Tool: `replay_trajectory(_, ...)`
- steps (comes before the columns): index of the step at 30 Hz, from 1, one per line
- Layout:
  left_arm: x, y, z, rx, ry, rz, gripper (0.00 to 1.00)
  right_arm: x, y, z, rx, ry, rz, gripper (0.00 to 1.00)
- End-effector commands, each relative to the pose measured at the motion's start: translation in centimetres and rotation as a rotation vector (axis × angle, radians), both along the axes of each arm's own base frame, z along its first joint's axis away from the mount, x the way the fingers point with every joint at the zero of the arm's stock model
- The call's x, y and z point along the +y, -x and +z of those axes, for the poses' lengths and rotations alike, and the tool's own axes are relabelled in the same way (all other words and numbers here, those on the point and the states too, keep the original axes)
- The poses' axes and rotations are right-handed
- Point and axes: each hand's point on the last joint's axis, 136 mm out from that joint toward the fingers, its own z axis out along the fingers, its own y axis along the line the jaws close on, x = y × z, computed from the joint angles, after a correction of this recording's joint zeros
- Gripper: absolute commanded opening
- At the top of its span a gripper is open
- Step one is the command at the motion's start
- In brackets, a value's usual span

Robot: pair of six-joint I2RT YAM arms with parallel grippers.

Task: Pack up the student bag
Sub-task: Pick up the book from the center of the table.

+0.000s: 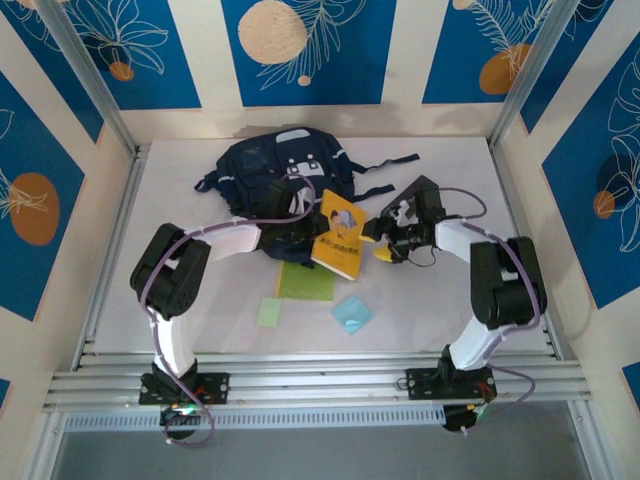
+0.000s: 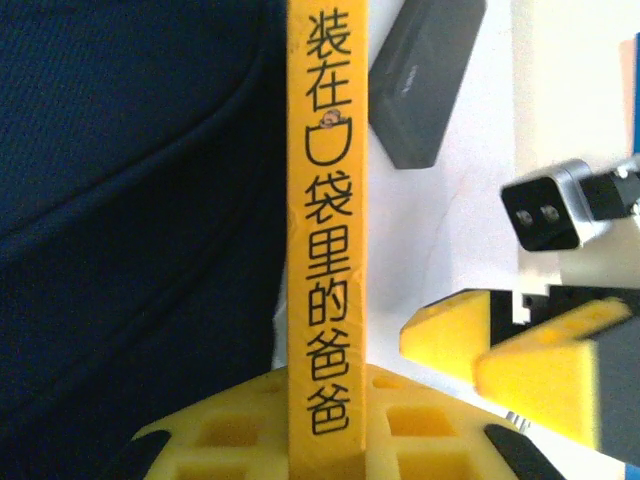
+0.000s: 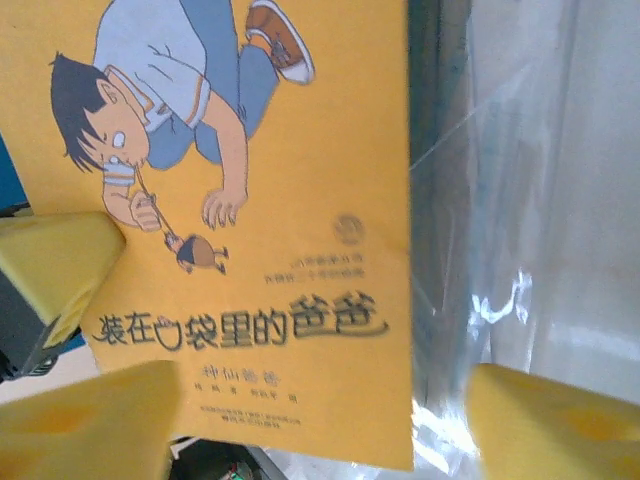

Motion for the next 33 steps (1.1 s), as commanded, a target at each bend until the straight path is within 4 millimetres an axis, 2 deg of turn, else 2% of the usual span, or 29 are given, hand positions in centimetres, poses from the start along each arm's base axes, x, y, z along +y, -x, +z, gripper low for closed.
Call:
replay_trajectory(1, 0.3, -2.6, 8.3, -0.178, 0.126, 0.092, 0.11, -1.7, 1.2, 3.3, 0.018, 0.063, -0.088, 0.99)
replay_trajectory(4, 0.9, -4.5, 11.0, -0.245, 0.191, 0.192, 0.11, -1.0, 1.9, 5.7, 0.023, -0.016, -0.155, 0.99)
replay_trajectory(6, 1.4, -5.8, 12.2, -0.278, 0.226, 0.269, 0.09, 0.2, 1.8, 7.4, -0.004, -0.093, -0.189, 0.99)
replay_trajectory(11, 2.3, -7.8, 13.3, -0.290, 0.345, 0.434, 0.05, 3.5, 0.6, 8.9, -0.045, -0.189, -0.354, 0.99)
replay_trajectory(18, 3.1, -7.1, 12.9, -0.267, 0.416, 0.560, 0.02, 7.8, -2.3, 10.9, -0.170, -0.351, -0.477, 0.99)
replay_trajectory(22, 3.7, -6.3, 12.2, -0.240, 0.433, 0.595, 0.01, 9.1, -3.7, 12.0, -0.245, -0.433, -0.491, 1.00)
replay_trajectory(25, 4.1, -5.9, 12.2, -0.224, 0.466, 0.614, 0.01, 10.3, -4.5, 11.6, -0.212, -0.469, -0.477, 1.00)
replay_trajectory(28, 4.1, -5.6, 12.3, -0.211, 0.496, 0.622, 0.02, 11.4, -5.0, 11.0, -0.181, -0.528, -0.463, 0.95)
replay_trajectory(33, 4.8, -5.2, 12.0, -0.201, 0.529, 0.660, 0.02, 12.0, -5.3, 10.6, -0.168, -0.567, -0.459, 0.91)
